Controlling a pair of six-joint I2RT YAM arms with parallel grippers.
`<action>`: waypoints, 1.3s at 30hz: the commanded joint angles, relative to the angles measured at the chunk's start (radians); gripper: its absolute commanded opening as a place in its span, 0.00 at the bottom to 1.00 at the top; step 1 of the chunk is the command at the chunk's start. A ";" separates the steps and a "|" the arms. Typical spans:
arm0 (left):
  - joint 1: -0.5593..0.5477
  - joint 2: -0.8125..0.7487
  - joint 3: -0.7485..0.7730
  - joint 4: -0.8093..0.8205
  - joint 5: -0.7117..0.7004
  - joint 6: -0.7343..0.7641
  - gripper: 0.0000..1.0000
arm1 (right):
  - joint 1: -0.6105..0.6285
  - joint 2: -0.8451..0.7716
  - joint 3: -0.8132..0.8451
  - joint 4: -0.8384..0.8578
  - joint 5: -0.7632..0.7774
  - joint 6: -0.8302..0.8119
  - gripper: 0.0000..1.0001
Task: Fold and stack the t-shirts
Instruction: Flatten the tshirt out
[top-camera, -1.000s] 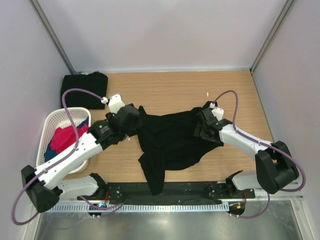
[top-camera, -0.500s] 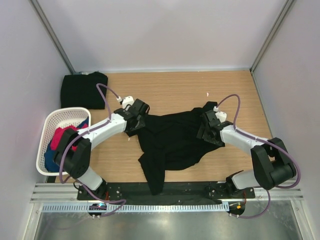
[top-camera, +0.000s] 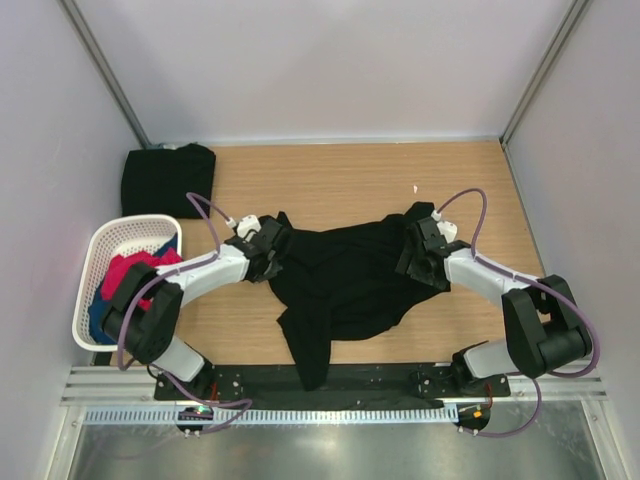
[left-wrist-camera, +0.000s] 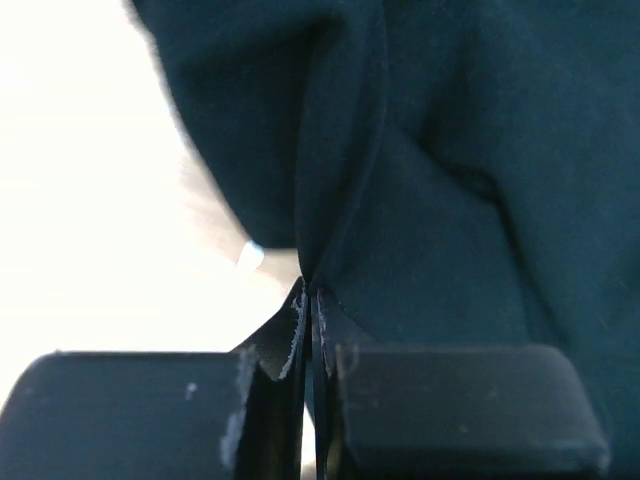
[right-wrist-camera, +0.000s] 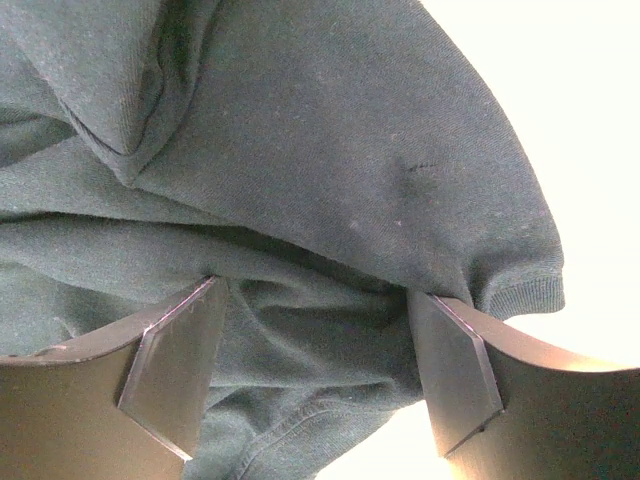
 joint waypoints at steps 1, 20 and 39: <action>-0.016 -0.147 -0.034 0.006 -0.003 -0.073 0.00 | -0.009 -0.020 0.027 0.024 -0.006 -0.013 0.78; -0.829 -0.215 0.009 -0.668 -0.214 -0.947 0.00 | -0.026 0.090 0.185 -0.047 0.000 -0.050 0.80; -0.119 -0.528 0.040 -0.149 0.015 -0.017 0.85 | 0.240 -0.039 0.321 -0.144 -0.090 0.045 0.89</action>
